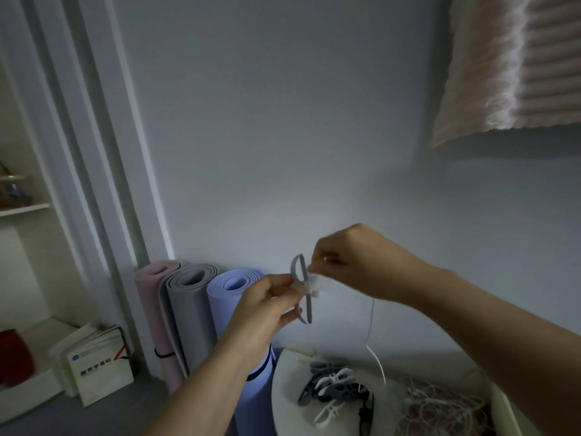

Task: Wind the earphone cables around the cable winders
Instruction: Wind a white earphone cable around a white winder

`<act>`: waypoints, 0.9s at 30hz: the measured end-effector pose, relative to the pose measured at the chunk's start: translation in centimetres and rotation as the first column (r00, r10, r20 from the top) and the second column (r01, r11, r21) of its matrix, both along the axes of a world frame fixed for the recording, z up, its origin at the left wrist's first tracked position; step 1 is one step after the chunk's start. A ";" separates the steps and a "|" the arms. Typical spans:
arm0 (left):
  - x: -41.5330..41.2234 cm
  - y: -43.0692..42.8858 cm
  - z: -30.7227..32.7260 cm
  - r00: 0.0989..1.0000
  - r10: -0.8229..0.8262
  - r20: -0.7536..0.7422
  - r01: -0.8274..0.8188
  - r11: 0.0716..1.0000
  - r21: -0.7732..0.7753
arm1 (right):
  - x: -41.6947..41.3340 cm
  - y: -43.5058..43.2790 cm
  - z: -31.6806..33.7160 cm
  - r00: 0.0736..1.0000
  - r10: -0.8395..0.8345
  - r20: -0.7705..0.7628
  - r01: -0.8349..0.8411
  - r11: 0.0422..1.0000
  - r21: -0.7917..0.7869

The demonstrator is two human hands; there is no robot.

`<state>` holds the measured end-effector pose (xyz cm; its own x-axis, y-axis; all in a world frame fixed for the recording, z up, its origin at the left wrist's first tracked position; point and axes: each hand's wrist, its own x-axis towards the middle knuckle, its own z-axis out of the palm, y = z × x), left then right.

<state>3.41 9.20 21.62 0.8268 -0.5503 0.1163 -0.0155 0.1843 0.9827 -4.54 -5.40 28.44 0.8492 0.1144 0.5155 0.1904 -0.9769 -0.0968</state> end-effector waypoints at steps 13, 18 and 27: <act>-0.4 0.7 0.8 0.940 -0.216 0.265 0.210 0.976 0.052 | 0.5 -2.4 -0.2 1.000 0.025 -0.011 -0.014 0.803 0.596; -1.0 0.4 1.3 0.915 -0.247 0.320 0.255 0.967 0.016 | 1.1 -1.8 -1.0 0.992 0.120 -0.040 -0.044 0.627 0.778; 0.1 0.2 1.9 0.992 -0.098 0.084 0.119 0.948 -0.296 | 1.2 -0.4 -4.7 0.973 0.153 -0.176 0.014 0.715 0.699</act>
